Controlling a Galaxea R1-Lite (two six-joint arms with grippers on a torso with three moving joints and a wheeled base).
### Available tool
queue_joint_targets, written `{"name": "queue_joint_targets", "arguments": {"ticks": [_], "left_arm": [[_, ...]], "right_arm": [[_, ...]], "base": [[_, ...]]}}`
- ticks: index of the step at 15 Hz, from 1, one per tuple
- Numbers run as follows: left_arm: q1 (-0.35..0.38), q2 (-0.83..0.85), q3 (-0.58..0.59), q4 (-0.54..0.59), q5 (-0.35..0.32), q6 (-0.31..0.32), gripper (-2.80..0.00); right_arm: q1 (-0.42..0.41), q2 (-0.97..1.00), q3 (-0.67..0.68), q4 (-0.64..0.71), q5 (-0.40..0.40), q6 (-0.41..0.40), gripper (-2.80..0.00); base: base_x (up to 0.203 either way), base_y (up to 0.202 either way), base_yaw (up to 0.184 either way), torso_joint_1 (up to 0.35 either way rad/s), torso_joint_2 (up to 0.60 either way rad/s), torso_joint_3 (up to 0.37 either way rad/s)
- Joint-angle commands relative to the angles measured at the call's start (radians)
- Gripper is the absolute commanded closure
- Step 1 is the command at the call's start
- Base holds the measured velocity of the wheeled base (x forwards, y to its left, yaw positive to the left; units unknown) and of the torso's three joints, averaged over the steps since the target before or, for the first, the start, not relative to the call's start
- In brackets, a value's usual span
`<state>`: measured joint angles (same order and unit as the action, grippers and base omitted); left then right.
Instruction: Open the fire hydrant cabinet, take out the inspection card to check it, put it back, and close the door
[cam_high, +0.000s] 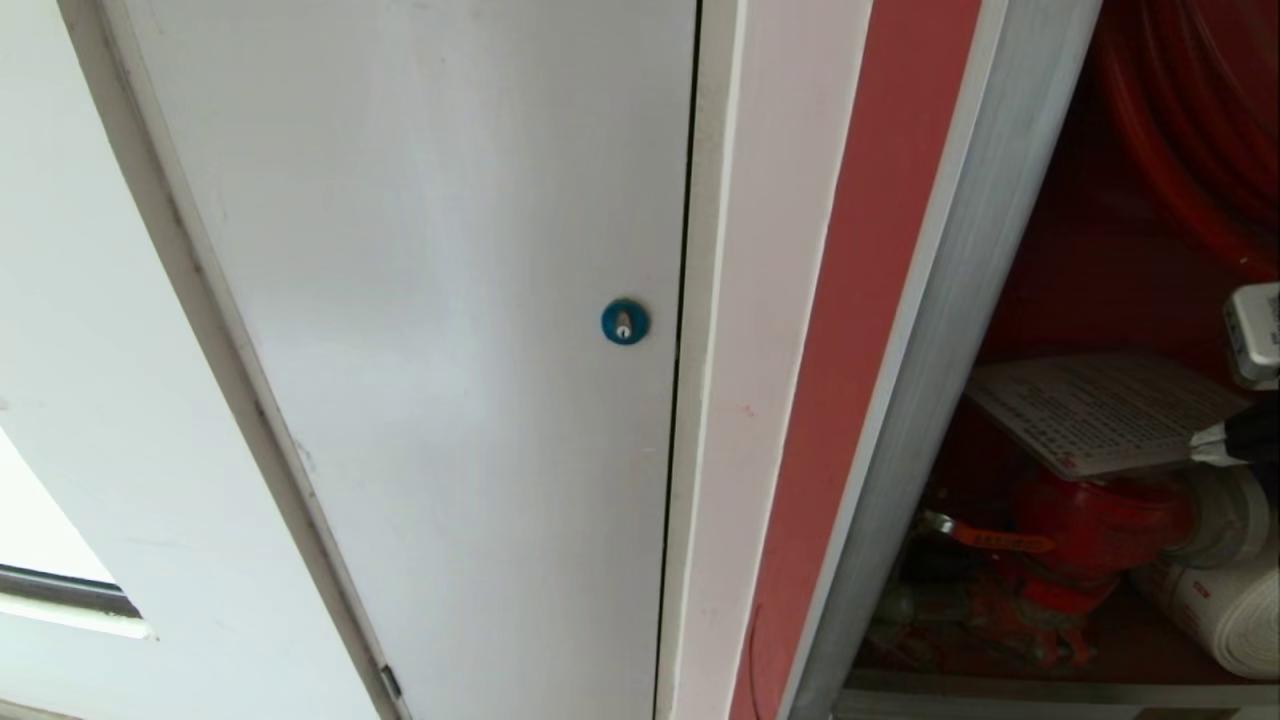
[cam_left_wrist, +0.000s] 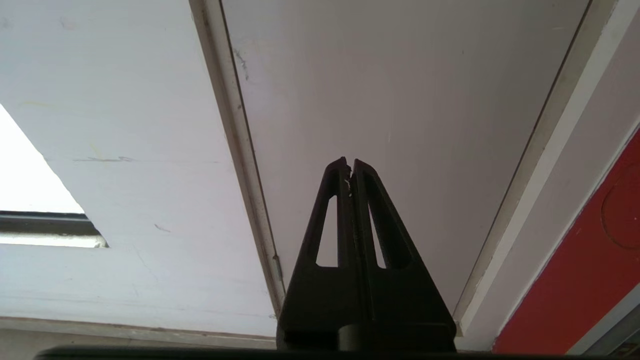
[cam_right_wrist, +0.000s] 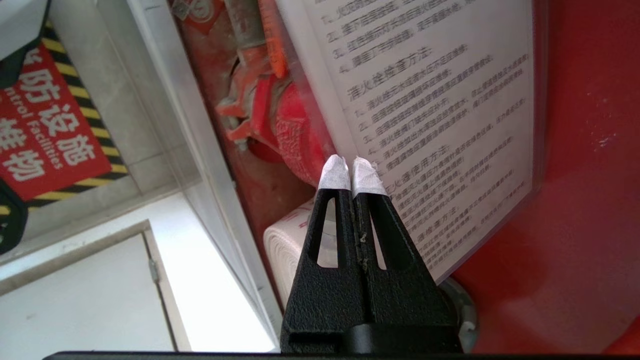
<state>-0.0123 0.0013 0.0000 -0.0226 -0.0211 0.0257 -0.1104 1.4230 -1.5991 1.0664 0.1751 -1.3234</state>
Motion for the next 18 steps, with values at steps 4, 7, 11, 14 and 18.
{"name": "queue_joint_targets", "arguments": {"ticks": [4,7,11,14,18], "left_arm": [[0.000,0.000,0.014,0.000,0.000,0.000,0.00],[0.000,0.000,0.014,0.000,0.000,0.000,0.00],[0.000,0.000,0.014,0.000,0.000,0.000,0.00],[0.001,0.000,0.014,0.000,0.000,0.000,0.00],[0.000,0.000,0.014,0.000,0.000,0.000,0.00]], "right_arm": [[0.000,-0.008,-0.001,0.006,0.005,0.015,0.00],[0.000,-0.057,0.004,0.019,0.024,0.013,0.00],[0.000,-0.058,0.046,0.060,0.021,-0.018,0.00],[0.000,-0.014,0.050,0.053,0.021,-0.019,0.00],[0.000,0.015,0.044,0.048,0.021,-0.019,0.00]], "base": [[0.000,0.000,0.000,0.000,0.00,0.000],[0.000,0.000,0.000,0.000,0.00,0.000],[0.000,0.000,0.000,0.000,0.00,0.000],[0.000,0.000,0.000,0.000,0.00,0.000],[0.000,0.000,0.000,0.000,0.00,0.000]]}}
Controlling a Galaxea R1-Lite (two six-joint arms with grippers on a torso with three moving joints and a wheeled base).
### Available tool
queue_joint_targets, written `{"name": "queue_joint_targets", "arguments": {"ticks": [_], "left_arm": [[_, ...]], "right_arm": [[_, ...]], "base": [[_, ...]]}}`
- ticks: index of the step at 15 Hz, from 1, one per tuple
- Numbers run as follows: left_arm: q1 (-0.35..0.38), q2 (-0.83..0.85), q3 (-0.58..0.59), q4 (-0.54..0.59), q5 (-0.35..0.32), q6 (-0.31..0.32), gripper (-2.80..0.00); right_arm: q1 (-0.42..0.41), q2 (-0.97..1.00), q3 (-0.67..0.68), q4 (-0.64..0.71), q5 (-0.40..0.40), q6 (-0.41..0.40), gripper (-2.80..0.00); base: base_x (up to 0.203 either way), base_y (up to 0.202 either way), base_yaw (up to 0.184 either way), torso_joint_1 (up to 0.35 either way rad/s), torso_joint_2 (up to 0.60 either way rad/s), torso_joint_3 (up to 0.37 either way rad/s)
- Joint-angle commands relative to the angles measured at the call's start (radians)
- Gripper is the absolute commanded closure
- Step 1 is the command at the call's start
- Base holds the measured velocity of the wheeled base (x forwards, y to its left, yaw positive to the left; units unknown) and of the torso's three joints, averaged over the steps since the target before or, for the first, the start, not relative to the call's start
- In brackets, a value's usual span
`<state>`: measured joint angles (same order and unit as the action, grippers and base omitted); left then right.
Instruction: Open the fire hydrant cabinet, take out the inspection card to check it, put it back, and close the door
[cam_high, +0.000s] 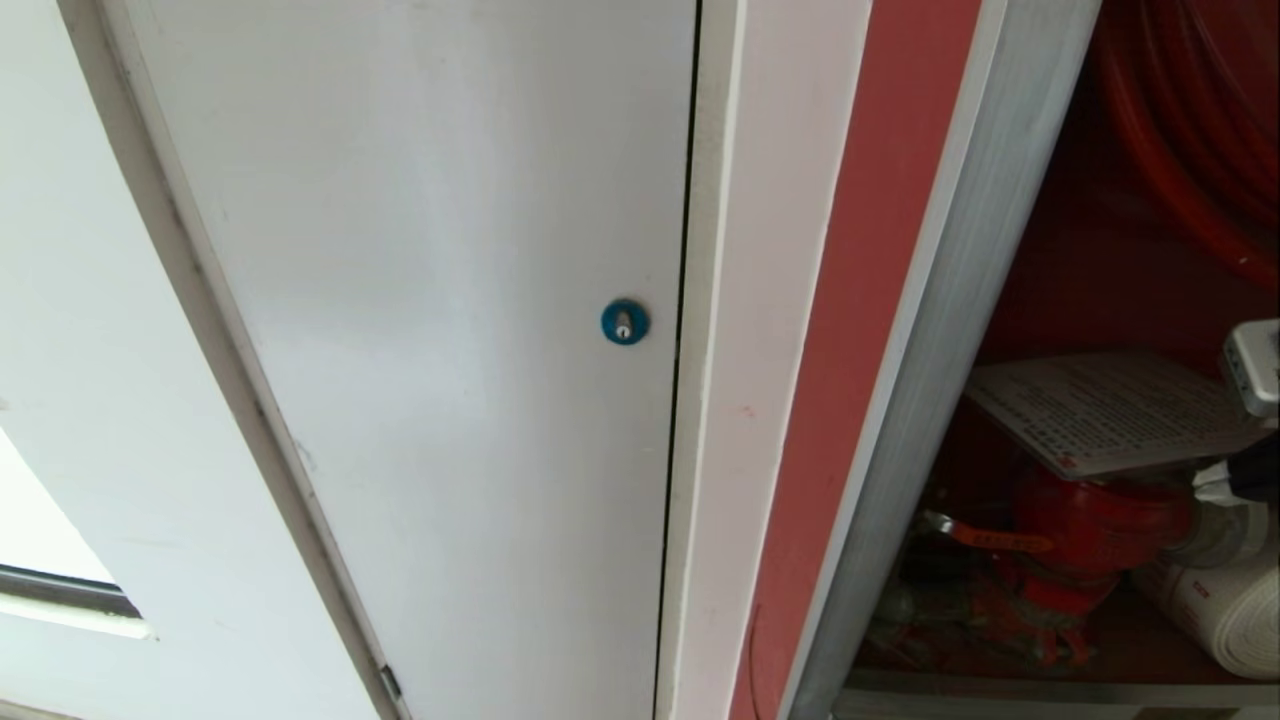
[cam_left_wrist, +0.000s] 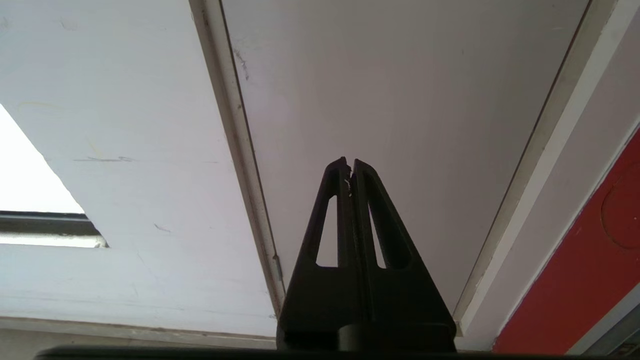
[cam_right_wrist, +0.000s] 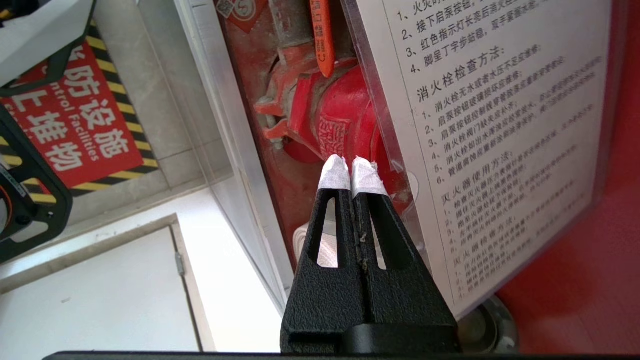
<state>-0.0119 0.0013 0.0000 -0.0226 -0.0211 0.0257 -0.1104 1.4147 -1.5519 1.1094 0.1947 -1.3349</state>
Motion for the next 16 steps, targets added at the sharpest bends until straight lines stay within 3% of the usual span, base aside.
{"name": "queue_joint_targets", "arguments": {"ticks": [1,16], "left_arm": [[0.000,0.000,0.014,0.000,0.000,0.000,0.00],[0.000,0.000,0.014,0.000,0.000,0.000,0.00]], "right_arm": [[0.000,0.031,-0.002,-0.012,0.003,-0.006,0.00],[0.002,0.014,0.017,-0.046,0.006,-0.003,0.00]], "base": [[0.000,0.000,0.000,0.000,0.00,0.000],[0.000,0.000,0.000,0.000,0.00,0.000]]}}
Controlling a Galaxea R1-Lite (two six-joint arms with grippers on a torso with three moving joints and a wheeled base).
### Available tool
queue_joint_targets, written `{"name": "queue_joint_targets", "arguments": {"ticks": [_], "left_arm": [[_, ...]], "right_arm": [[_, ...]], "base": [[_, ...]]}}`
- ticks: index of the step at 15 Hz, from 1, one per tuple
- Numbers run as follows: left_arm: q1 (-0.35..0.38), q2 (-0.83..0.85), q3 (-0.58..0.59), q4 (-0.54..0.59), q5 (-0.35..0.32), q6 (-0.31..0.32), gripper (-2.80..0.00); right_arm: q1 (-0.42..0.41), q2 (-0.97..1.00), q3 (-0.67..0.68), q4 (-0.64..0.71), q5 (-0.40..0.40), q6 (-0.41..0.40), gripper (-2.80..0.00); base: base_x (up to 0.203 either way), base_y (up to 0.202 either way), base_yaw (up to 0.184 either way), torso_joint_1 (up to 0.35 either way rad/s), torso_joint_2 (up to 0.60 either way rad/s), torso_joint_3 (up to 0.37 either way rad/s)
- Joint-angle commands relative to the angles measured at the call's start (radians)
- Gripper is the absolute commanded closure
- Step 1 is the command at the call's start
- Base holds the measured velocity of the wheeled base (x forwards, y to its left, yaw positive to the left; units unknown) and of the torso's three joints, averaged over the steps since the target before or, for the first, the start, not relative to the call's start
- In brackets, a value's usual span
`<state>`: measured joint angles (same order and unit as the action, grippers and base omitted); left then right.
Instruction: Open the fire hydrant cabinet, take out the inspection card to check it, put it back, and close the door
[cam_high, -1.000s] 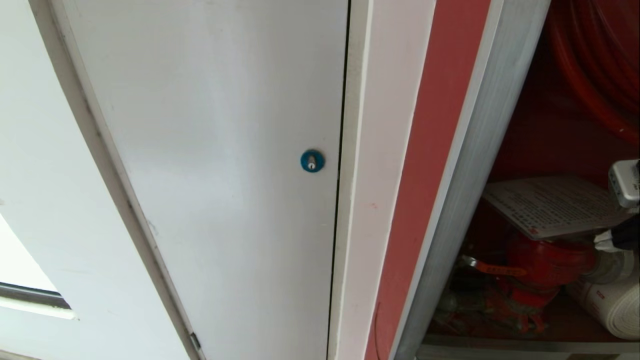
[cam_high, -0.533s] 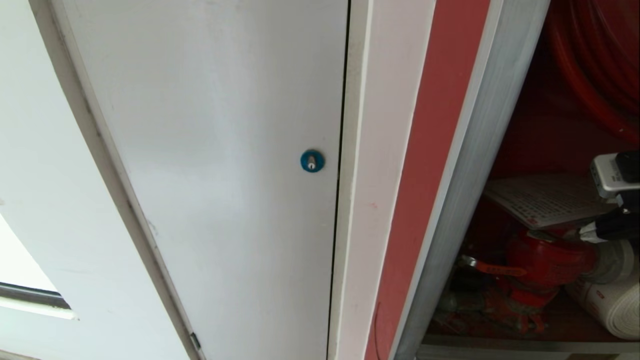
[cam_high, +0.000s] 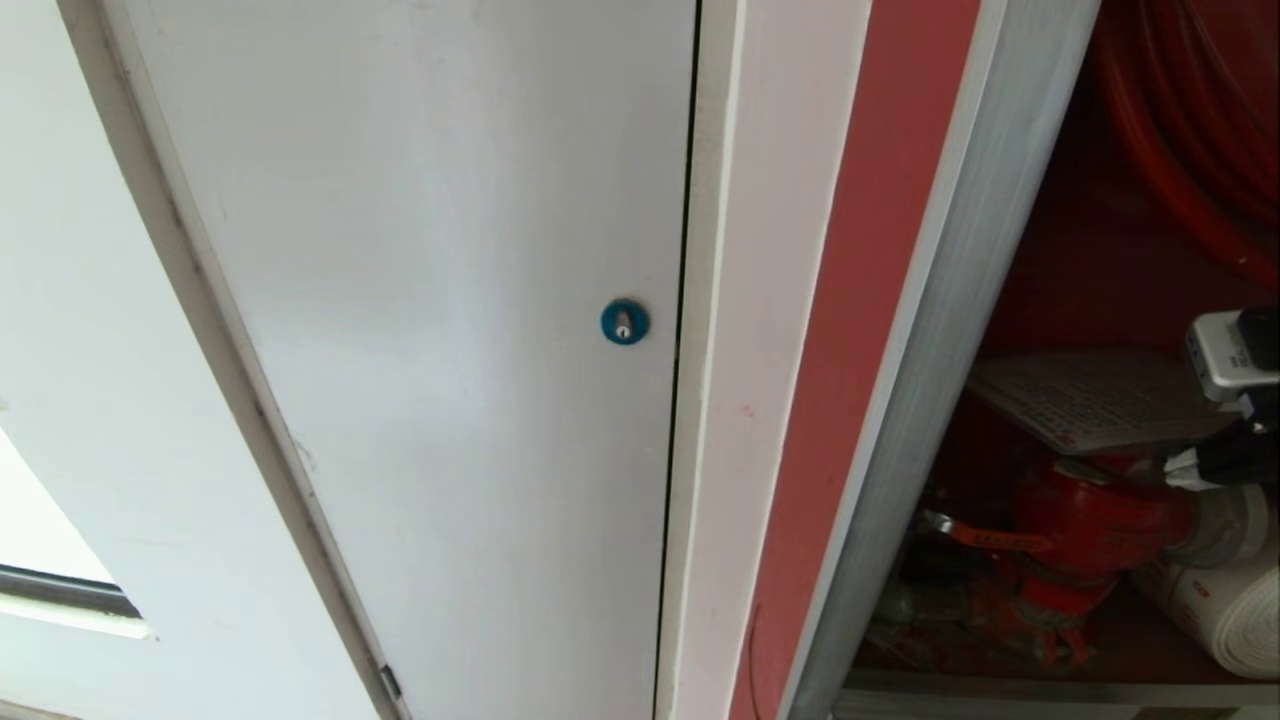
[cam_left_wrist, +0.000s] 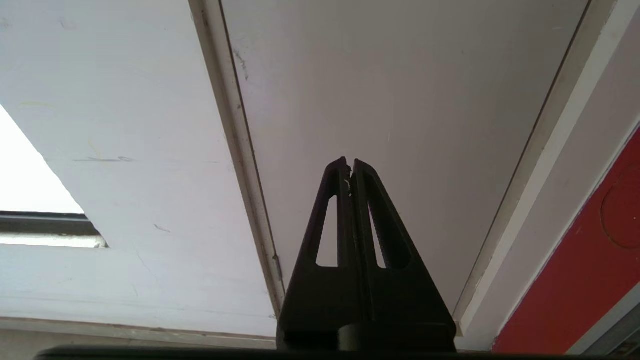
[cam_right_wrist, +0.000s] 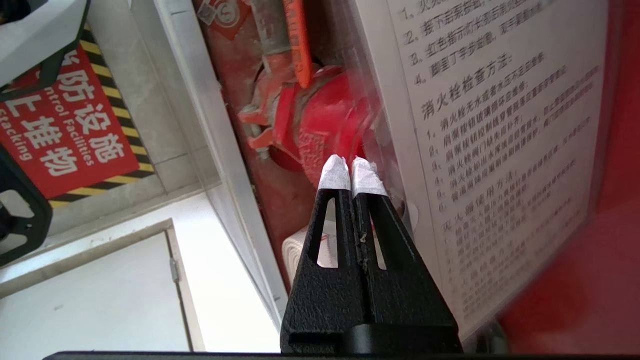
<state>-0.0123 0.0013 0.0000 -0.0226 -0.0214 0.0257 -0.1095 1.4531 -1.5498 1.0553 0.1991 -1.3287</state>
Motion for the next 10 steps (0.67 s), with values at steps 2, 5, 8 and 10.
{"name": "queue_joint_targets", "arguments": {"ticks": [2,5,8,10], "left_arm": [[0.000,0.000,0.014,0.000,0.000,0.000,0.00],[0.000,0.000,0.014,0.000,0.000,0.000,0.00],[0.000,0.000,0.014,0.000,0.000,0.000,0.00],[0.000,0.000,0.014,0.000,0.000,0.000,0.00]], "right_arm": [[0.001,-0.060,0.053,0.008,0.002,-0.010,0.00],[0.000,-0.097,0.091,0.009,0.000,-0.010,0.00],[-0.001,-0.143,0.120,0.009,0.002,-0.009,0.00],[-0.001,-0.184,0.129,0.009,0.016,0.006,0.00]], "base": [[0.000,0.000,0.000,0.000,0.00,0.000],[0.000,0.000,0.000,0.000,0.00,0.000],[0.000,0.000,0.000,0.000,0.00,0.000],[0.000,0.000,0.000,0.000,0.00,0.000]]}}
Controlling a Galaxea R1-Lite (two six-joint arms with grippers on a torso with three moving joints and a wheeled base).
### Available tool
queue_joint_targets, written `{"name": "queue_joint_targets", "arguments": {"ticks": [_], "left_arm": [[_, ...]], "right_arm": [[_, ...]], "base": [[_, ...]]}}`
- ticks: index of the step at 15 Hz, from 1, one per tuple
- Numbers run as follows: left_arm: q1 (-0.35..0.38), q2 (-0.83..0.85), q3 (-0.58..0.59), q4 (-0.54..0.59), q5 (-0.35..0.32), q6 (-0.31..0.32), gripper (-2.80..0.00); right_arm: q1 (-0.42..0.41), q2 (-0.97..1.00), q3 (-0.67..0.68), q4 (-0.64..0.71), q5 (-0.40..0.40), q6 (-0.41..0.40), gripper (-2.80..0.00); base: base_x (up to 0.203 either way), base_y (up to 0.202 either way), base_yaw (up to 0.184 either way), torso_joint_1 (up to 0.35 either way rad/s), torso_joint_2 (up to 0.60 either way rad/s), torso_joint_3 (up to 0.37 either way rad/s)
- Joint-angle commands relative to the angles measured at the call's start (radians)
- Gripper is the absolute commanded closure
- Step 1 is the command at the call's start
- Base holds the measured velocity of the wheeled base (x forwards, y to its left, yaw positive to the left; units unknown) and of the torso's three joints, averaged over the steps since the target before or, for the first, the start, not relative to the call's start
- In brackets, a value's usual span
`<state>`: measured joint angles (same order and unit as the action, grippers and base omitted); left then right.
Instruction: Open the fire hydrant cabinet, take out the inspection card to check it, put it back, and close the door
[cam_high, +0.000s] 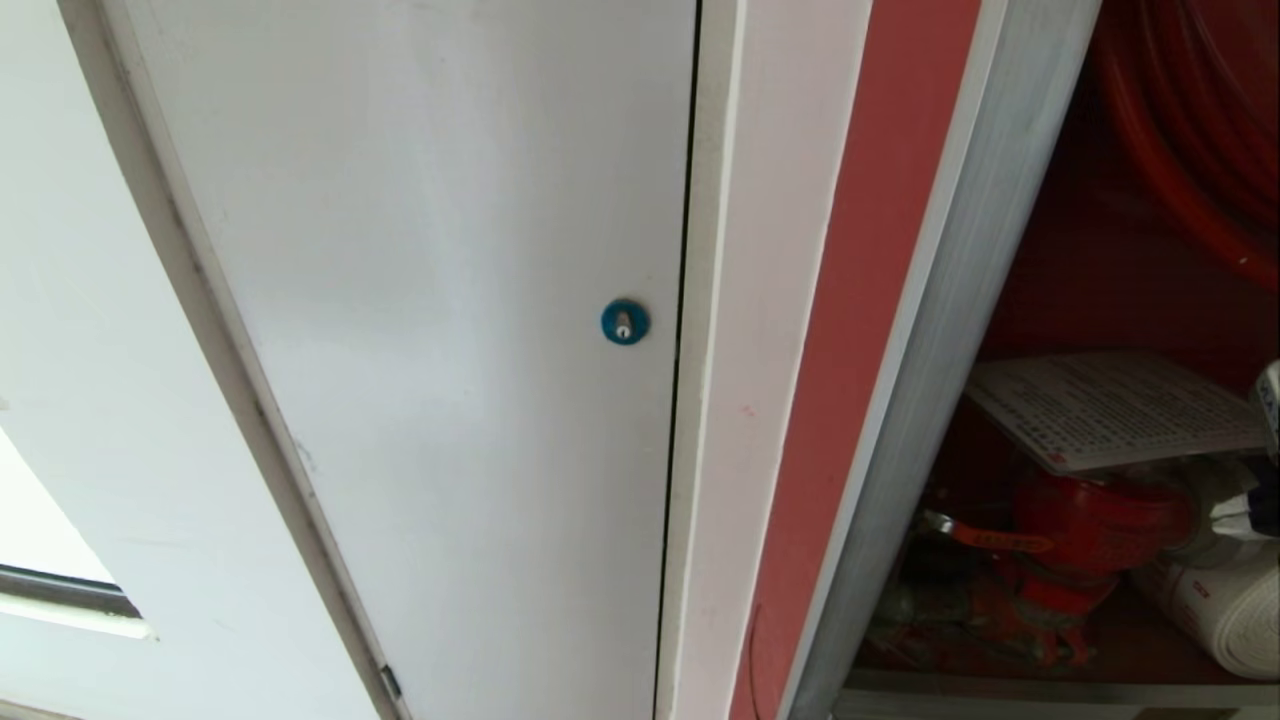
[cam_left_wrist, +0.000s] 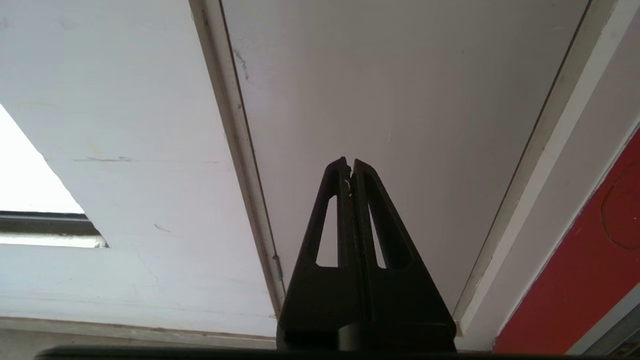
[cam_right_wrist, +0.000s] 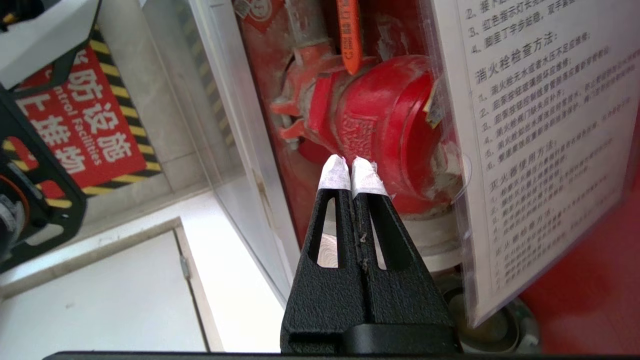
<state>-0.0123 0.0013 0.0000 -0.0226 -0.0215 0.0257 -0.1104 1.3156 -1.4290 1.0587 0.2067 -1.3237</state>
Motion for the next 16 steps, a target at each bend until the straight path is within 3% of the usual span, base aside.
{"name": "queue_joint_targets", "arguments": {"ticks": [1,6,13,16], "left_arm": [[0.001,0.000,0.014,0.000,0.000,0.000,0.00],[0.000,0.000,0.014,0.000,0.000,0.000,0.00],[0.000,0.000,0.014,0.000,0.000,0.000,0.00],[0.000,0.000,0.014,0.000,0.000,0.000,0.00]], "right_arm": [[0.000,-0.071,0.015,0.006,0.022,0.032,0.00],[0.000,-0.226,0.084,0.003,0.087,0.286,0.00],[0.000,-0.453,0.165,-0.017,0.203,0.746,0.00],[0.000,-0.541,0.239,-0.151,0.207,0.942,0.00]], "base": [[0.000,0.000,0.000,0.000,0.00,0.000],[0.000,0.000,0.000,0.000,0.00,0.000],[0.000,0.000,0.000,0.000,0.00,0.000],[0.000,0.000,0.000,0.000,0.00,0.000]]}}
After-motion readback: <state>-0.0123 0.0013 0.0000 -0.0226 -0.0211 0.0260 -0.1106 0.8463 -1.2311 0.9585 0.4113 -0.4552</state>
